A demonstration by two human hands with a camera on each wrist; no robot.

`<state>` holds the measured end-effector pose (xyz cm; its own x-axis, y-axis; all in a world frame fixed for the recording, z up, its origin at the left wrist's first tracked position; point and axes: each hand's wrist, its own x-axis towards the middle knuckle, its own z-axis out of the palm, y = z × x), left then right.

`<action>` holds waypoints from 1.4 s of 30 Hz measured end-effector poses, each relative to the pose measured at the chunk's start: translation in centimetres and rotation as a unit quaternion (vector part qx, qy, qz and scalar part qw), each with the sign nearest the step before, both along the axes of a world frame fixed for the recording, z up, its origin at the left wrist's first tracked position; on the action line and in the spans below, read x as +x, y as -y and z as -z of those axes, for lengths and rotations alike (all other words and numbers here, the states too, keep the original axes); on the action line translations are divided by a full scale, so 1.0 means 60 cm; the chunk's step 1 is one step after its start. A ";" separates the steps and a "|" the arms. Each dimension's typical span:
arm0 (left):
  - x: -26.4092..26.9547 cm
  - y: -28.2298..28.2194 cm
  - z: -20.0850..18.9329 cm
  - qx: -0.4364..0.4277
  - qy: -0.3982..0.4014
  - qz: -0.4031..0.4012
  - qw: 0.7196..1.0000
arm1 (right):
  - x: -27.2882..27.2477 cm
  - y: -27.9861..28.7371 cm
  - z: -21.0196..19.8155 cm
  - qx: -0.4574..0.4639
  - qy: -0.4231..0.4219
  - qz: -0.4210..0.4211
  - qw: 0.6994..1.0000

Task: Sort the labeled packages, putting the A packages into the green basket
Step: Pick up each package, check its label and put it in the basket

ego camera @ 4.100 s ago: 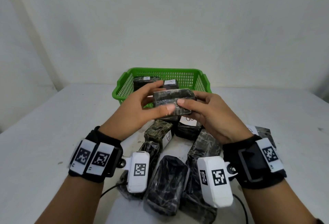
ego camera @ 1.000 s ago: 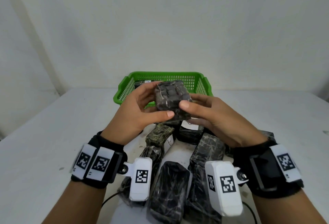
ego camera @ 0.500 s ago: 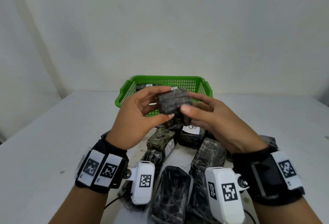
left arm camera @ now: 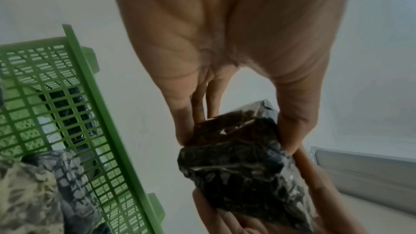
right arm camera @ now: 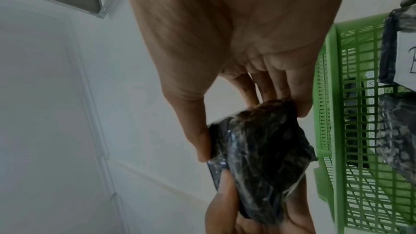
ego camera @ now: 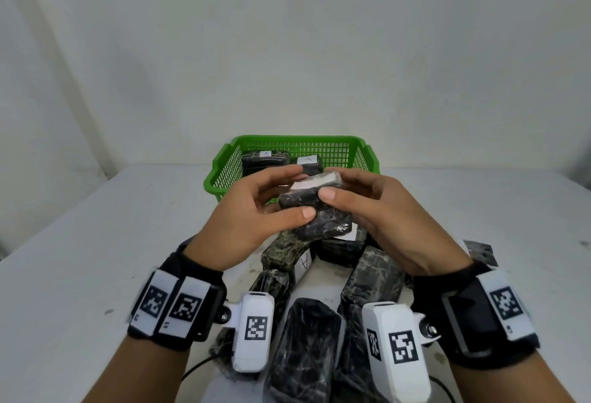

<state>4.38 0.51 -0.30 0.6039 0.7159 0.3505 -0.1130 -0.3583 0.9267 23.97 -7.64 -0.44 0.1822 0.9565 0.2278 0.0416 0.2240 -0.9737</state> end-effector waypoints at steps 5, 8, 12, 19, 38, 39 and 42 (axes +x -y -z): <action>-0.002 0.001 -0.001 -0.032 0.032 0.024 0.999 | 0.000 0.008 -0.005 0.031 0.004 0.012 0.999; -0.005 -0.002 -0.001 -0.018 0.040 0.011 0.999 | 0.002 0.010 -0.007 0.019 0.010 -0.021 1.000; -0.011 -0.002 -0.002 -0.020 0.038 0.039 0.998 | 0.004 0.012 -0.008 0.034 0.049 0.012 0.998; -0.006 -0.003 0.001 -0.012 0.036 0.022 0.999 | 0.002 0.009 -0.006 0.018 0.008 -0.027 0.999; -0.005 -0.015 -0.022 -0.071 0.067 -0.075 0.992 | -0.006 -0.018 -0.063 -0.102 -0.084 -0.046 0.990; -0.005 -0.019 -0.027 -0.094 0.061 -0.075 0.991 | -0.003 -0.024 -0.068 -0.107 -0.067 -0.042 0.991; -0.006 -0.031 -0.040 -0.120 0.040 -0.085 0.988 | -0.001 -0.045 -0.083 -0.127 -0.027 -0.040 0.991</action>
